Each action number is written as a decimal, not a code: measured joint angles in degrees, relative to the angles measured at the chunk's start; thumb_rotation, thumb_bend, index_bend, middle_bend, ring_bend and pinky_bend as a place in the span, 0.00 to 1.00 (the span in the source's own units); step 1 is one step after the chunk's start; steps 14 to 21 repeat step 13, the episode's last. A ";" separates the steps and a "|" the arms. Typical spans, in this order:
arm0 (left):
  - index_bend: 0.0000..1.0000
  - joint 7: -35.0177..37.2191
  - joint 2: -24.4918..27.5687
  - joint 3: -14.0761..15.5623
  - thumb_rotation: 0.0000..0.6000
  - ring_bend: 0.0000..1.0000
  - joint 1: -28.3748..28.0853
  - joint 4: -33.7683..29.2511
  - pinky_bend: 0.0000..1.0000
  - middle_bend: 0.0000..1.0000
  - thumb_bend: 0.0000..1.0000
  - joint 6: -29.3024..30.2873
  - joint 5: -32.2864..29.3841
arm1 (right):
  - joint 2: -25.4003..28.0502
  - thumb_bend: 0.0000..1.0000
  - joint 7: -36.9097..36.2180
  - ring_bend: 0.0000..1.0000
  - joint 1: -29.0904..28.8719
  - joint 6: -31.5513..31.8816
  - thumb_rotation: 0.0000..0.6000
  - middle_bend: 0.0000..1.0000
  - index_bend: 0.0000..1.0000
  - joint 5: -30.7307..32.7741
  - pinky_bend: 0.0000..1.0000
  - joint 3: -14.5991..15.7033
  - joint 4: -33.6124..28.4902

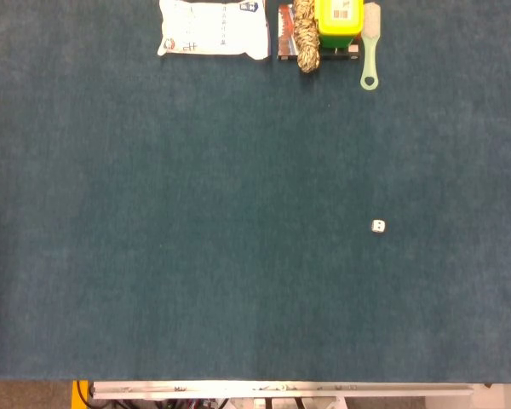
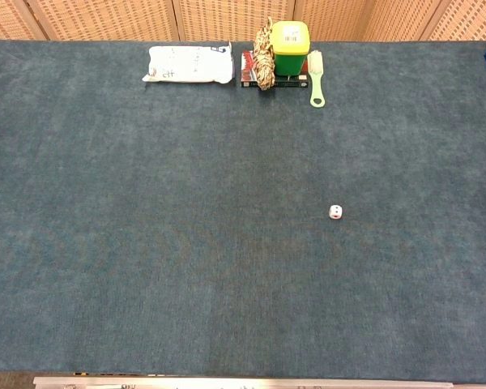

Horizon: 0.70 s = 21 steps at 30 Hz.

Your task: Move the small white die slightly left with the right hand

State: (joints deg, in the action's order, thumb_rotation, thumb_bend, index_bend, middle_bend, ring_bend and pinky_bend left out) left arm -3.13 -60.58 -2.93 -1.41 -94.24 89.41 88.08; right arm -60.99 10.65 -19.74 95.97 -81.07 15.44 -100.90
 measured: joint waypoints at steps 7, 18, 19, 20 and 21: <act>0.54 0.05 0.04 -0.33 1.00 0.12 -0.72 -0.23 0.14 0.29 0.01 -1.29 -1.21 | 0.27 0.48 -8.49 0.37 5.29 1.86 1.00 0.40 0.32 0.20 0.39 -3.02 2.86; 0.54 0.26 -0.10 -0.28 1.00 0.12 -1.77 0.37 0.14 0.29 0.01 -3.67 -2.05 | 2.06 0.48 -14.28 0.37 8.05 1.29 1.00 0.40 0.32 0.47 0.39 -5.72 4.45; 0.54 0.26 -0.10 -0.28 1.00 0.12 -1.77 0.37 0.14 0.29 0.01 -3.67 -2.05 | 2.06 0.48 -14.28 0.37 8.05 1.29 1.00 0.40 0.32 0.47 0.39 -5.72 4.45; 0.54 0.26 -0.10 -0.28 1.00 0.12 -1.77 0.37 0.14 0.29 0.01 -3.67 -2.05 | 2.06 0.48 -14.28 0.37 8.05 1.29 1.00 0.40 0.32 0.47 0.39 -5.72 4.45; 0.54 0.26 -0.10 -0.28 1.00 0.12 -1.77 0.37 0.14 0.29 0.01 -3.67 -2.05 | 2.06 0.48 -14.28 0.37 8.05 1.29 1.00 0.40 0.32 0.47 0.39 -5.72 4.45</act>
